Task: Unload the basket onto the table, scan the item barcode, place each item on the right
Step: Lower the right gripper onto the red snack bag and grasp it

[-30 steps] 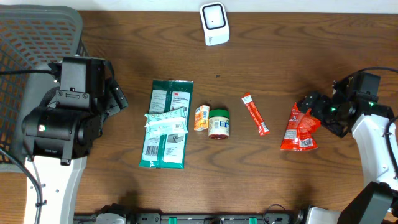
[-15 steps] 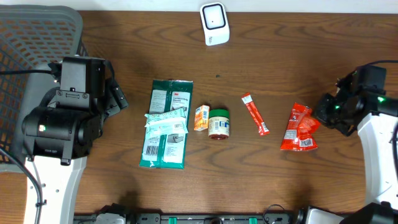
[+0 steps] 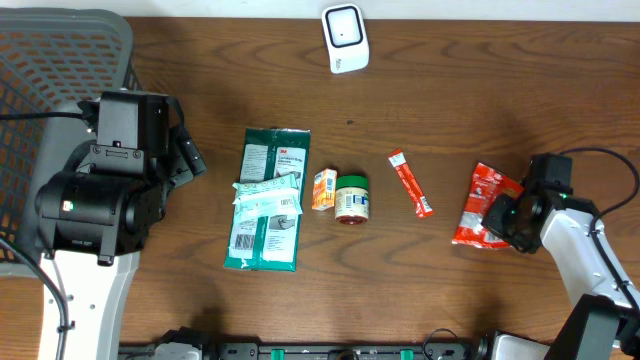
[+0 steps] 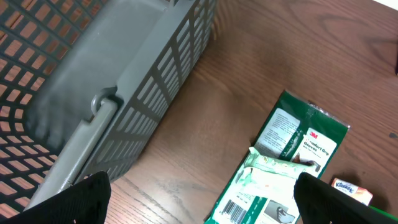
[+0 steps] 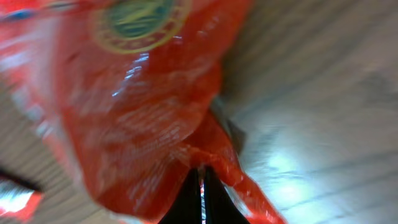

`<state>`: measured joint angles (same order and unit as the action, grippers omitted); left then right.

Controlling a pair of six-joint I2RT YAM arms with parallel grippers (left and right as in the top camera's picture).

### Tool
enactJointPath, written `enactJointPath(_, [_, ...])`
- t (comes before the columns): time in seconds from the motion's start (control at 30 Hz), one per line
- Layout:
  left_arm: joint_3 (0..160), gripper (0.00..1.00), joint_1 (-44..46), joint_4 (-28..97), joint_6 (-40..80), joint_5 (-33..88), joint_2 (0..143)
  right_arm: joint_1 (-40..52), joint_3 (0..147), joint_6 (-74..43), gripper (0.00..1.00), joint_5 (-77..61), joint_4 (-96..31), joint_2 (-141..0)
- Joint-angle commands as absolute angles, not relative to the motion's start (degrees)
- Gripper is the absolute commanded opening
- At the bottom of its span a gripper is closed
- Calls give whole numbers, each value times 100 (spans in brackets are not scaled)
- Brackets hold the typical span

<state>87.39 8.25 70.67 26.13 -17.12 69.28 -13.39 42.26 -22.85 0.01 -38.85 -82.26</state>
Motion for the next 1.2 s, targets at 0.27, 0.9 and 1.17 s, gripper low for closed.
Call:
enactJointPath(0.27, [8761, 94, 799, 7091, 2624, -1855, 6923, -1302, 5214, -2563, 10, 443, -4429, -8235])
enactJointPath(0.9, [8761, 95, 799, 7091, 2624, -1855, 6923, -1378, 3800, -3168, 1, 1590, -3774, -8256])
enactJointPath(1.17, [8761, 95, 799, 7091, 2624, -1855, 6923, -1911, 2912, -3363, 1, 1820, -2217, -8259])
